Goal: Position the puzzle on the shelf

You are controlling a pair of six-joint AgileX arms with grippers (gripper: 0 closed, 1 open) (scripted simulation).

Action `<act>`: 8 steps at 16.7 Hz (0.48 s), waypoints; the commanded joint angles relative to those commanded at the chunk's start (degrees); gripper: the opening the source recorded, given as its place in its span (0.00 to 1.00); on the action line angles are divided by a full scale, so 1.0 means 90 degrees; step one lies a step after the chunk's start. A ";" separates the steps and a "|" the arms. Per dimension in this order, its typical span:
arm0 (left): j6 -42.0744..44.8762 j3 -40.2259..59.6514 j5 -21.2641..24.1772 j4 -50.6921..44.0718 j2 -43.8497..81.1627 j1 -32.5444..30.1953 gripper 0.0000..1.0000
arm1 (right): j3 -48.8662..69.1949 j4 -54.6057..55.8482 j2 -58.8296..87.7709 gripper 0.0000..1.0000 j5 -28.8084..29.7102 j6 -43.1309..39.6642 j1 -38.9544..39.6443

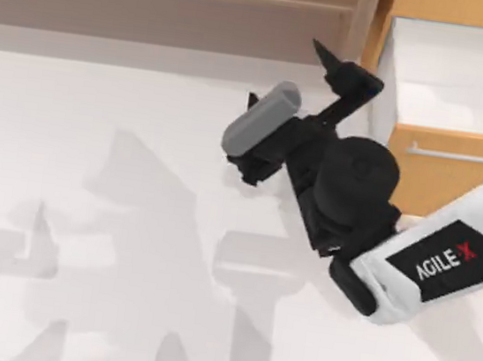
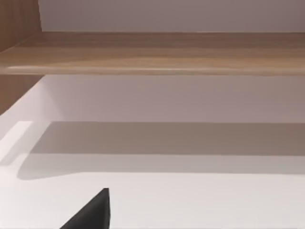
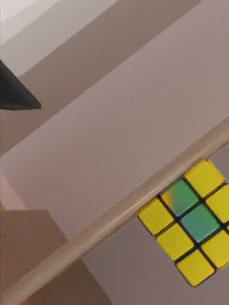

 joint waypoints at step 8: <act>0.0000 0.0000 0.0000 0.0000 0.0000 0.0000 1.00 | -0.3813 0.2153 -0.1162 1.00 -0.0354 -0.3081 -0.1048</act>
